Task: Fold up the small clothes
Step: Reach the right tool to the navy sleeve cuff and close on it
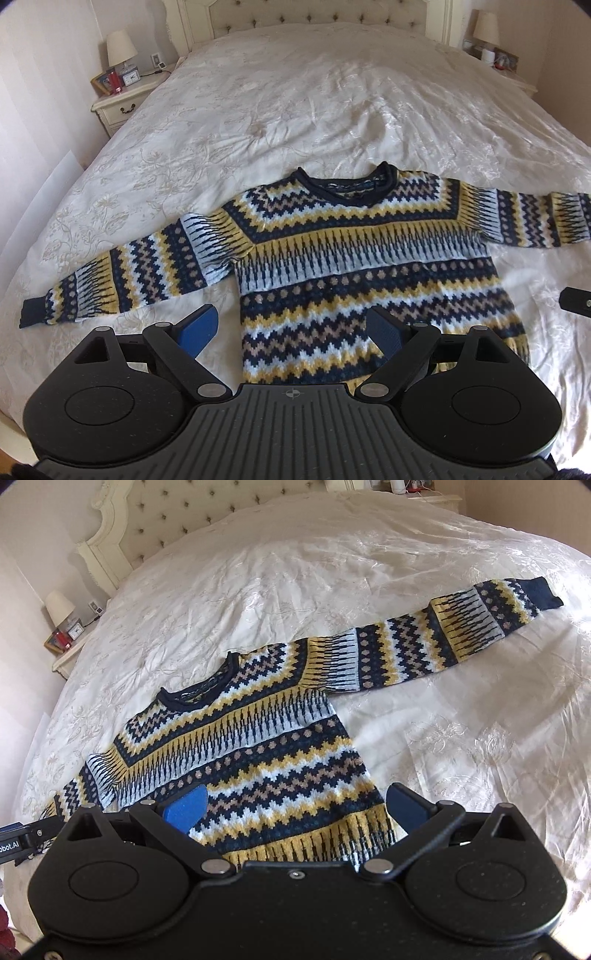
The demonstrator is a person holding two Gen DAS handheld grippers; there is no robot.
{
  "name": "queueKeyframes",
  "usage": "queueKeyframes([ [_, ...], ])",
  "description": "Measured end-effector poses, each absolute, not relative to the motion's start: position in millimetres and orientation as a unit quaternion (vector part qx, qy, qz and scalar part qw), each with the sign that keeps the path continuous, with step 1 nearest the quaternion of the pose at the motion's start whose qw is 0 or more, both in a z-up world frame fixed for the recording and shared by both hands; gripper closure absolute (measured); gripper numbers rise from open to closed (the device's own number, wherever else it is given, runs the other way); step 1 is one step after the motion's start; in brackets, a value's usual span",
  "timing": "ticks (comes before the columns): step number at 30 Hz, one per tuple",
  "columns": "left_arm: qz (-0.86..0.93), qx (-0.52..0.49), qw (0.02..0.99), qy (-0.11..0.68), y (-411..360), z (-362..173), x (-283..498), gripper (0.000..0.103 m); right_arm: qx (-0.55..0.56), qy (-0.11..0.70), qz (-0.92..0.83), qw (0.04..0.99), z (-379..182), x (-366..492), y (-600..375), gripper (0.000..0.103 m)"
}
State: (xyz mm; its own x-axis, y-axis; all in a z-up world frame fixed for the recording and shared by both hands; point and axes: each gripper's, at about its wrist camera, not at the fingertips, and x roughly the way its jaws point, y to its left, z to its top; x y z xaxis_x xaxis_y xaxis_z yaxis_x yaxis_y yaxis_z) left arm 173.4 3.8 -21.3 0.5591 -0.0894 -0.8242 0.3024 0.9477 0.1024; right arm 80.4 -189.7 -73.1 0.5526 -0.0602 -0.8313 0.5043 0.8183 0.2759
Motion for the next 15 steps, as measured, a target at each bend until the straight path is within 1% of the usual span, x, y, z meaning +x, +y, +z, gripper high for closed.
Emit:
queueKeyframes([
  [8, -0.096, 0.062, 0.869, 0.481, -26.9, -32.8, 173.7, 0.015, 0.223, 0.454, -0.145, 0.850, -89.5, 98.1, -260.4, 0.001],
  [12, -0.068, 0.050, 0.864, 0.496, -50.5, -38.4, 172.5, 0.015, 0.211, 0.456, -0.125, 0.856, -98.1, 108.6, -314.0, 0.001],
  [15, -0.056, 0.046, 0.860, 0.506, -68.8, -41.7, 171.9, 0.016, 0.228, 0.454, -0.113, 0.854, -103.9, 114.6, -360.3, 0.001],
])
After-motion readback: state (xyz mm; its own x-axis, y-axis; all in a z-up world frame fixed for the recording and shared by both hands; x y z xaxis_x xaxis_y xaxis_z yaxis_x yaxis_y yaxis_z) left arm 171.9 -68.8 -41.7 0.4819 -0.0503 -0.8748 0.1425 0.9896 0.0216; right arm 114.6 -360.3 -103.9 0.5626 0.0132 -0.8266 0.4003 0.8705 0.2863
